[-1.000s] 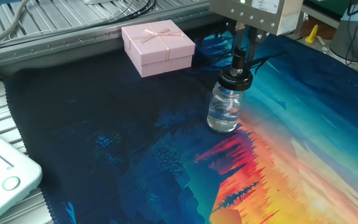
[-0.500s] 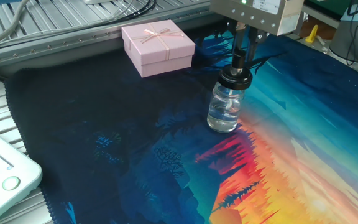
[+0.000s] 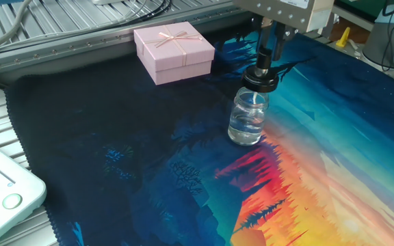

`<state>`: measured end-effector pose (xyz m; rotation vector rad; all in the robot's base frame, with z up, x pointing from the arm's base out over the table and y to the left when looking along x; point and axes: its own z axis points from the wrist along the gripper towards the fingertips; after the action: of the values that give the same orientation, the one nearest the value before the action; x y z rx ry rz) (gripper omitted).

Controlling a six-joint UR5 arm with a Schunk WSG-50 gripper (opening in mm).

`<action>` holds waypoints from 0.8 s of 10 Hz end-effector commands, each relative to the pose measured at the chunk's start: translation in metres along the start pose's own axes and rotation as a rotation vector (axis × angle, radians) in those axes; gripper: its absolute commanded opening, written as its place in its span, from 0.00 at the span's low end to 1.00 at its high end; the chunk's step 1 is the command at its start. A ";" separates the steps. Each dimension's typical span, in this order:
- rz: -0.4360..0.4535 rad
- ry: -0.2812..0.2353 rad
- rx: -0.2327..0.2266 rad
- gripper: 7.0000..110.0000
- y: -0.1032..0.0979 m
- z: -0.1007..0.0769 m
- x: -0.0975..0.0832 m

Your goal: Unscrew the lid from the jar

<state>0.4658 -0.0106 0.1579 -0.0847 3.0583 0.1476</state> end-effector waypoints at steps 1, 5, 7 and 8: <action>0.001 -0.008 -0.008 0.00 0.004 -0.004 0.000; 0.000 -0.005 -0.011 0.00 0.007 -0.004 -0.003; -0.003 -0.005 -0.012 0.00 0.009 -0.004 -0.004; -0.001 -0.005 -0.009 0.00 0.010 -0.004 -0.005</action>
<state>0.4670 -0.0054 0.1611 -0.0912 3.0575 0.1466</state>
